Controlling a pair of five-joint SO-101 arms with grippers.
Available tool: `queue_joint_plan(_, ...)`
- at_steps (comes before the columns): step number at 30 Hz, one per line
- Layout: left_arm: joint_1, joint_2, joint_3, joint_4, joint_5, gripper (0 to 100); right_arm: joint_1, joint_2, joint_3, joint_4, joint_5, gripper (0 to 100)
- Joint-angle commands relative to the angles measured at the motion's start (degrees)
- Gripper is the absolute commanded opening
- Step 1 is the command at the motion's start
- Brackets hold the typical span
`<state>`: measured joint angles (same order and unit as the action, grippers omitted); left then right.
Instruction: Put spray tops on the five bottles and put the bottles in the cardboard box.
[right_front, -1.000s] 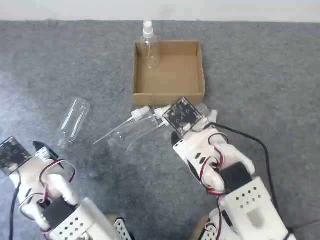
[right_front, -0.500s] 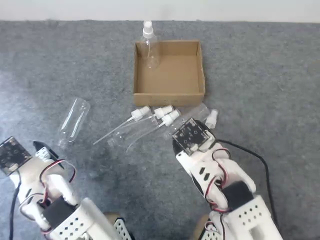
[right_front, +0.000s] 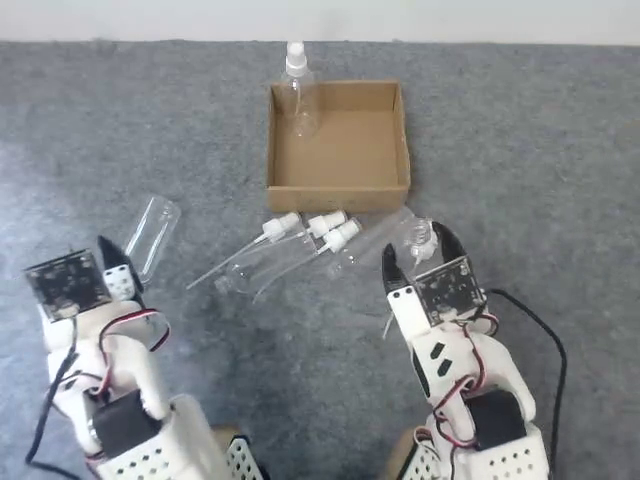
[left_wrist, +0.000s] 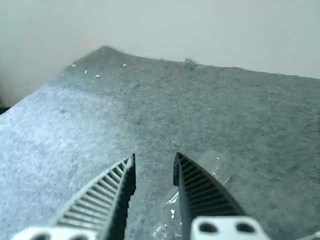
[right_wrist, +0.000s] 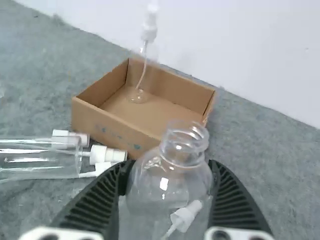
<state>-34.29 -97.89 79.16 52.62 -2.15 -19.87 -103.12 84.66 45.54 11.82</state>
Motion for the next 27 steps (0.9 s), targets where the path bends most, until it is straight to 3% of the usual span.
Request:
queue_joint_plan(1, 4.4, -0.5, -5.7, -1.8, -2.1, 12, 3.7, -0.8, -2.6, 0.6, -0.9, 12.3)
queue_joint_plan(4, 9.6, -0.5, -8.2, 0.8, -4.0, 12, 7.1, -0.9, -3.2, 0.0, -1.1, 12.3)
queue_joint_plan(14, 29.5, 1.7, -15.1, 4.3, -8.5, 12, 23.8, -0.9, -6.9, 0.0, -11.5, 12.3)
queue_joint_plan(27, 47.6, 40.5, -34.8, 4.6, -8.1, 12, 37.1, -0.9, -7.3, -2.8, -19.6, 12.3)
